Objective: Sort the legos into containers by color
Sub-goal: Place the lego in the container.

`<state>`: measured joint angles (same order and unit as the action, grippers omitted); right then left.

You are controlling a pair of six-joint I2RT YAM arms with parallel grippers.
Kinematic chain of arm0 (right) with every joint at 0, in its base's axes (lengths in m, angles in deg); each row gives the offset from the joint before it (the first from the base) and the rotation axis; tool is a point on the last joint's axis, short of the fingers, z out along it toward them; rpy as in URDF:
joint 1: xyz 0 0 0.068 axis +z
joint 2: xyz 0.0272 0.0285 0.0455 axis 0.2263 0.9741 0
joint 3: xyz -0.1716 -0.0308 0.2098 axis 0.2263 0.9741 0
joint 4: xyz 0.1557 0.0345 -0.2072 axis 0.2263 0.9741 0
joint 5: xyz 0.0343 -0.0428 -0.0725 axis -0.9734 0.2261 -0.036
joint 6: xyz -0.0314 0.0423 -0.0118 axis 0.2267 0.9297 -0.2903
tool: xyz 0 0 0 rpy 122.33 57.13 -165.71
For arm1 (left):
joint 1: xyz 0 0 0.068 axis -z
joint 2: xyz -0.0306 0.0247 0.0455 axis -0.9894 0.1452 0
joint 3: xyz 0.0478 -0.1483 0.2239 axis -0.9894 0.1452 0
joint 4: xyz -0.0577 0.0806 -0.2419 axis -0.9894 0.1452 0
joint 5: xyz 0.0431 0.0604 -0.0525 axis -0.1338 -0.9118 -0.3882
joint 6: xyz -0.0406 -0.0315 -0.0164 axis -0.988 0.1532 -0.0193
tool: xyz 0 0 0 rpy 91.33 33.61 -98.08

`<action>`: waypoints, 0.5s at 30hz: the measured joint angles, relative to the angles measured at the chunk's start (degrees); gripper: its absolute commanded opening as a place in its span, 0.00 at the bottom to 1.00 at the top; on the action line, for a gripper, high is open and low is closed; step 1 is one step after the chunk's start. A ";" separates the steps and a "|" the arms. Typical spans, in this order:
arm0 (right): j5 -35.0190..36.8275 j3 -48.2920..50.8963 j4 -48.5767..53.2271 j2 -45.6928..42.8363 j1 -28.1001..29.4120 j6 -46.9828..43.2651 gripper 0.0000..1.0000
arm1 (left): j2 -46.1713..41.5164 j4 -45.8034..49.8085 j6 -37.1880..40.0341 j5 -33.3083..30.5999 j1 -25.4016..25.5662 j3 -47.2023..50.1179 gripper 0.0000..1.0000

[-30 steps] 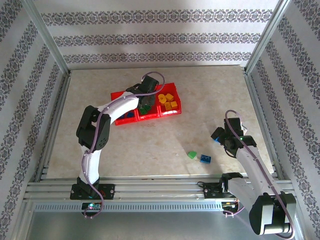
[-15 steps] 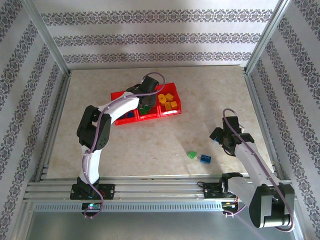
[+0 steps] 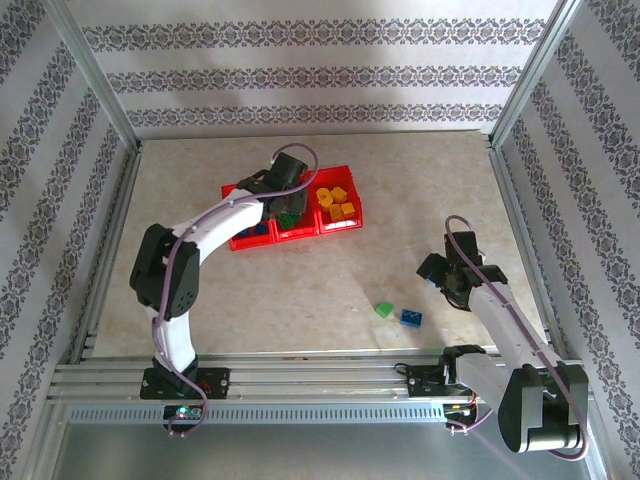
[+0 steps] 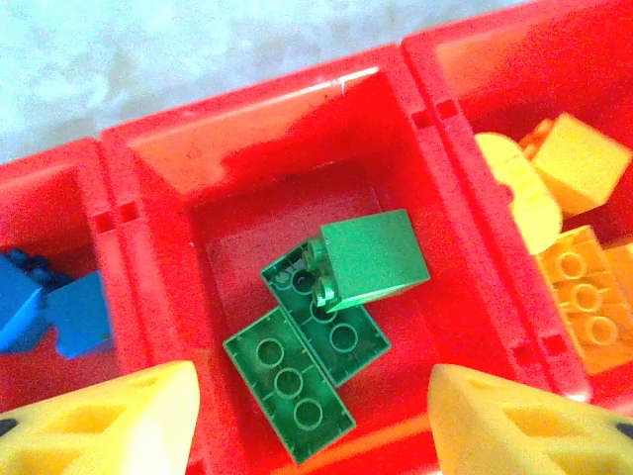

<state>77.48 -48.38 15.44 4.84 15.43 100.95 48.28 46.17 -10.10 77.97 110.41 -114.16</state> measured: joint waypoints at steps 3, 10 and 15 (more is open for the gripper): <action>-0.90 0.07 -0.90 0.50 0.00 -0.13 0.87 | -4.20 -1.09 -0.66 -0.09 0.00 2.19 0.73; -1.95 0.09 -1.77 3.63 0.00 -0.37 0.85 | -12.35 -4.59 -2.40 -0.39 0.00 9.57 1.00; -1.92 -0.81 -1.90 7.34 0.00 -1.55 0.83 | -18.47 -8.28 -3.32 -2.14 0.00 17.18 1.00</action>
<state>75.55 -49.19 13.54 12.18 15.43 99.40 29.81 37.88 -13.42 75.83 110.41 -96.98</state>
